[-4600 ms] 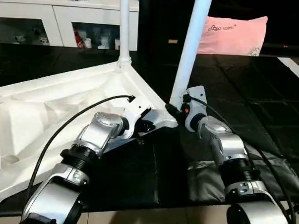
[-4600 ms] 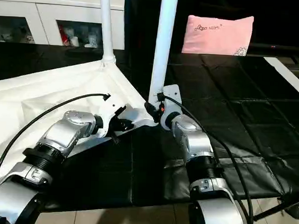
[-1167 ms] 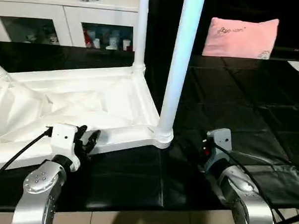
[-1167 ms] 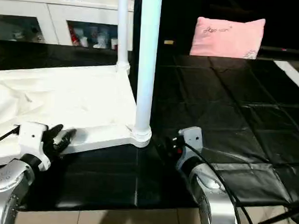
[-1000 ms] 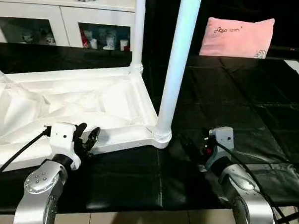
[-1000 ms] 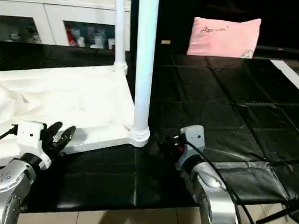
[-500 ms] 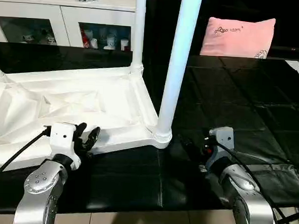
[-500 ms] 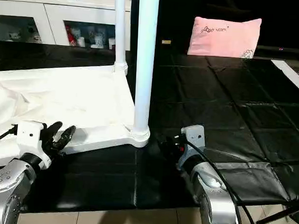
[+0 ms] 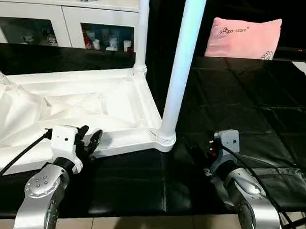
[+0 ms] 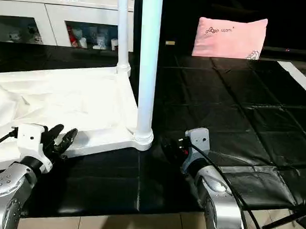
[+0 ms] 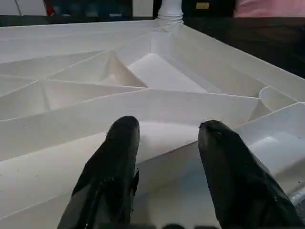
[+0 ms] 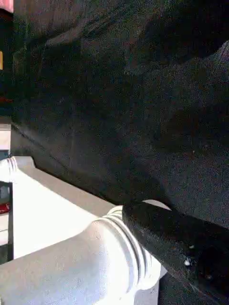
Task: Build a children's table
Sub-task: Rotate leg to tighten
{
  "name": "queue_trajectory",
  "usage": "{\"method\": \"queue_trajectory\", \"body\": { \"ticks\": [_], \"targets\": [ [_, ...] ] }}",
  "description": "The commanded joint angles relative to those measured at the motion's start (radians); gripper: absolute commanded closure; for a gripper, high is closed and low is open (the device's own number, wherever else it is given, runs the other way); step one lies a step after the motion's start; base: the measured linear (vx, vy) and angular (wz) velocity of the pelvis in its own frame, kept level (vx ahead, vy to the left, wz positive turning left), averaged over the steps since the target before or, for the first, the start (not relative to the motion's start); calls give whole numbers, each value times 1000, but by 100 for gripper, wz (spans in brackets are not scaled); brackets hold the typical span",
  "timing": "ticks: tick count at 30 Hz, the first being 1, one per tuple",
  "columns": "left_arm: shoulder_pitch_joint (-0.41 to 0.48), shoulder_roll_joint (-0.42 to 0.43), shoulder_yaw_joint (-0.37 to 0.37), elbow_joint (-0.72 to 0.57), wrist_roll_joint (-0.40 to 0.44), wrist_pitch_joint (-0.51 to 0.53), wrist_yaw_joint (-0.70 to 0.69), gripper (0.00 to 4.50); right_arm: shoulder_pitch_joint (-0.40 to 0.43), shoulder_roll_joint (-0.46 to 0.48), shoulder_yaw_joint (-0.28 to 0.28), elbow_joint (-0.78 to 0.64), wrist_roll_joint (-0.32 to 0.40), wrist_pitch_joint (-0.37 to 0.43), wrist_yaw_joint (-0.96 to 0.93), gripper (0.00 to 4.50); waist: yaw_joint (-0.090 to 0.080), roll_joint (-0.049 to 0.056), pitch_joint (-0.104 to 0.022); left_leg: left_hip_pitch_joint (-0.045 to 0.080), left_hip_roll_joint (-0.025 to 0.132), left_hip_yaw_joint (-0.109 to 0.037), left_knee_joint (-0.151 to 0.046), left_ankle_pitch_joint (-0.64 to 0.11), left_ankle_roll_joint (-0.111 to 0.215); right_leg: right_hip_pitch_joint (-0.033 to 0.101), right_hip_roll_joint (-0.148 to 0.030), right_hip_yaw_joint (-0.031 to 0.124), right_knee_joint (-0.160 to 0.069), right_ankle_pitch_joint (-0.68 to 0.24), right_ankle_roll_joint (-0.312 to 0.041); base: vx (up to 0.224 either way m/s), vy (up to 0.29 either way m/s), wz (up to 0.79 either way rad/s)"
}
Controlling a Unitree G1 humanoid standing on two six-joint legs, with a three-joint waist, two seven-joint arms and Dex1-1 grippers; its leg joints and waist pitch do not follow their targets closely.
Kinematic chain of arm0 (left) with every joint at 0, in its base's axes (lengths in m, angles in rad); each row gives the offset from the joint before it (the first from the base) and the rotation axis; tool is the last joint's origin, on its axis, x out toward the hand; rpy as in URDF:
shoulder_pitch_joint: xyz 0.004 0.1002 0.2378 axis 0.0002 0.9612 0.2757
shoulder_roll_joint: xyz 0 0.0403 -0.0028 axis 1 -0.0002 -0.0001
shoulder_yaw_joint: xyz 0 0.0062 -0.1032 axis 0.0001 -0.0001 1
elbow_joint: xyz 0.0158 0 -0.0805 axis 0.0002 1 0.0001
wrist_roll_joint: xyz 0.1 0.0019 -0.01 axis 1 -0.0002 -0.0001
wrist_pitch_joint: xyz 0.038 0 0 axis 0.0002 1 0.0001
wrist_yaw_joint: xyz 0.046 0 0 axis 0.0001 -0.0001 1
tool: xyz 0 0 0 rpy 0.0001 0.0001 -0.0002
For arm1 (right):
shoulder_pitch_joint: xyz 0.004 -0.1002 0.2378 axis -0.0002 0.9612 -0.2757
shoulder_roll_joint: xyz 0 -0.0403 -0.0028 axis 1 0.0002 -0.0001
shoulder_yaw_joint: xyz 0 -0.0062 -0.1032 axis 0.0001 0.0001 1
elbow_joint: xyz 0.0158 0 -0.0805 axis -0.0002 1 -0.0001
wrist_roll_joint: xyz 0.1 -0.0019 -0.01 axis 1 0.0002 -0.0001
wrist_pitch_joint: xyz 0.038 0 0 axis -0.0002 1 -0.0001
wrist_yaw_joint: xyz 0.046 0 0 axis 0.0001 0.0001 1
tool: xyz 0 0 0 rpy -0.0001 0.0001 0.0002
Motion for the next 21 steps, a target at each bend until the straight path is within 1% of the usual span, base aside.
{"method": "queue_trajectory", "body": {
  "ticks": [1, 21],
  "targets": [
    [0, 0, 5, -21, -5, -5, 7, 224, -10, -1, -12, 4, -5, -3, -4, 0, -1, 7, -45, -1, 25, -14, -77, -331, 31, 40, -59, 59, -105, -501, 9, 0, 0, 0],
    [0, 0, 5, -21, -5, -5, 7, 224, -10, -1, -12, 4, -5, -3, -4, 0, -1, 7, -45, -1, 25, -14, -77, -333, 31, 41, -59, 59, -105, -498, 7, 0, 0, 0]
  ]
}}
